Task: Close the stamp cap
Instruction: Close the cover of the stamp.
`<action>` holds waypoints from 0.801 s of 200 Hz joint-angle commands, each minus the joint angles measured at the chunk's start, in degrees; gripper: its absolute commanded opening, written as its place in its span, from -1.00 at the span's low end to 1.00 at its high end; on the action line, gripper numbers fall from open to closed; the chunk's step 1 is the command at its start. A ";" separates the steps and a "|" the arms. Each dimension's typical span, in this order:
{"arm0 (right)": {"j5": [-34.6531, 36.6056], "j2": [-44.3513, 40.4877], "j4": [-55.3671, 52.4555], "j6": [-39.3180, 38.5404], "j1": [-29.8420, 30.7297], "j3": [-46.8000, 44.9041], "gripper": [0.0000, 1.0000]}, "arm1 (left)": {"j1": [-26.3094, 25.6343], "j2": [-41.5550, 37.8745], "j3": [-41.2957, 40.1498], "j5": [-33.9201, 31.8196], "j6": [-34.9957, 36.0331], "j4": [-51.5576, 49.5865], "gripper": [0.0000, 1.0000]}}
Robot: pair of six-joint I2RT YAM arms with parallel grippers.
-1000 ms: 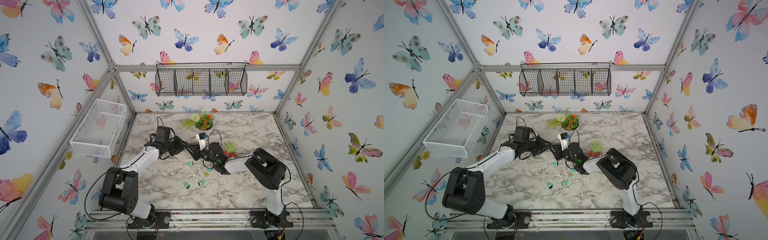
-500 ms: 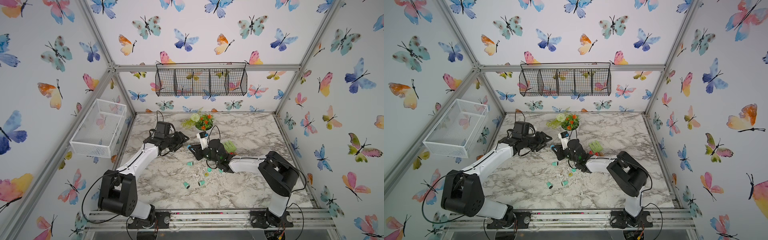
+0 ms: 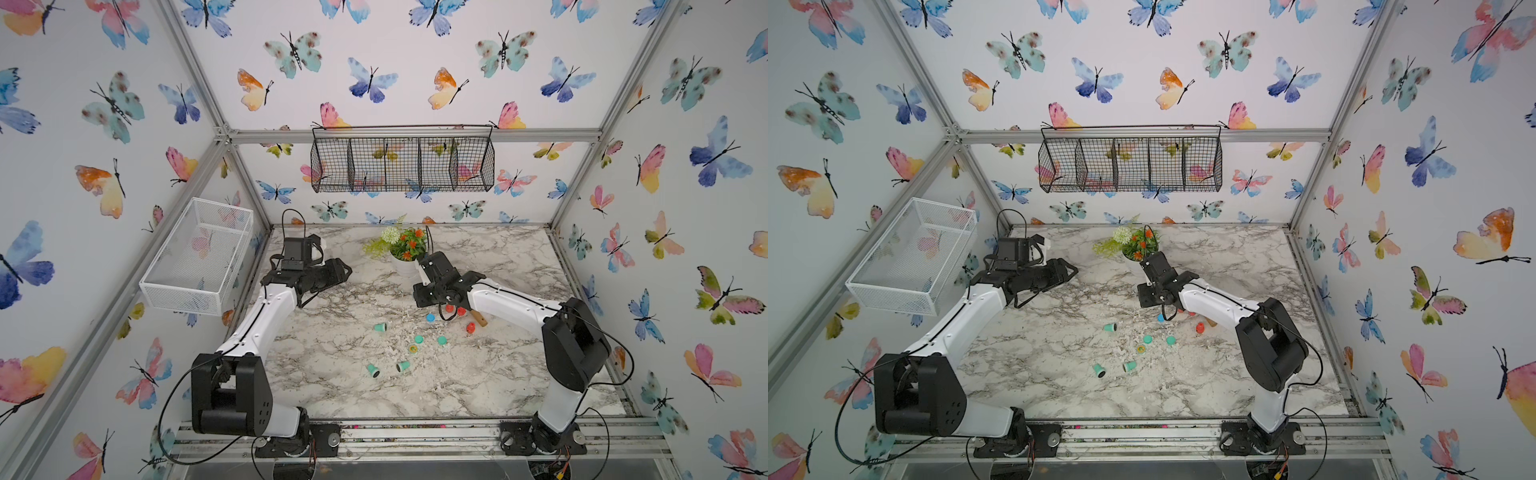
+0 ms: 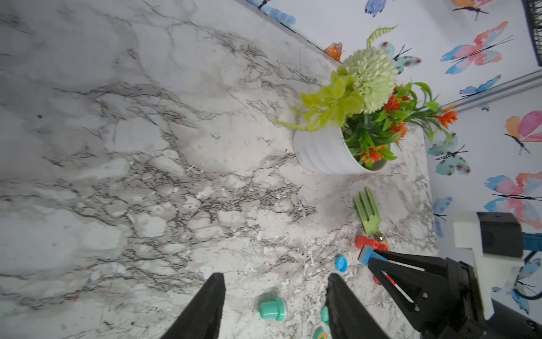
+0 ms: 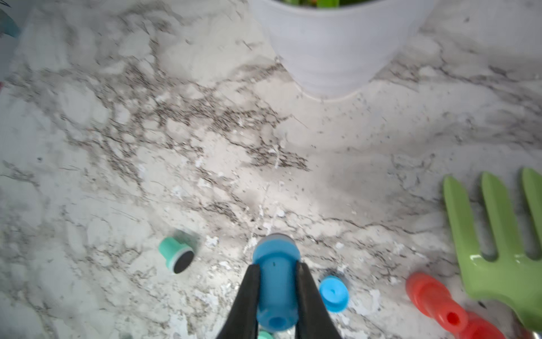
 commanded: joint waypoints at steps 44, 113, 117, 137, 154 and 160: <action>2.61 3.13 -9.68 -1.63 -1.26 -0.79 -0.95 | 0.66 -2.33 -8.78 -3.96 5.80 3.90 0.15; 0.92 3.87 -8.99 -1.41 -1.26 -2.12 -0.95 | 0.71 -1.70 -9.22 -3.92 5.15 4.31 0.14; 0.78 3.95 -8.95 -1.41 -1.26 -2.16 -0.95 | 0.63 -1.70 -9.22 -3.91 5.13 4.36 0.13; 0.28 4.06 -8.50 -1.32 -1.22 -2.81 -0.95 | 0.62 -1.86 -9.30 -4.08 5.20 4.38 0.14; -0.03 4.28 -8.17 -1.36 -1.26 -3.15 -0.95 | 0.66 -1.86 -9.35 -4.09 5.14 4.41 0.14; -0.19 4.45 -8.16 -1.41 -1.22 -3.17 -0.95 | 0.74 -1.87 -9.31 -4.07 5.13 4.40 0.14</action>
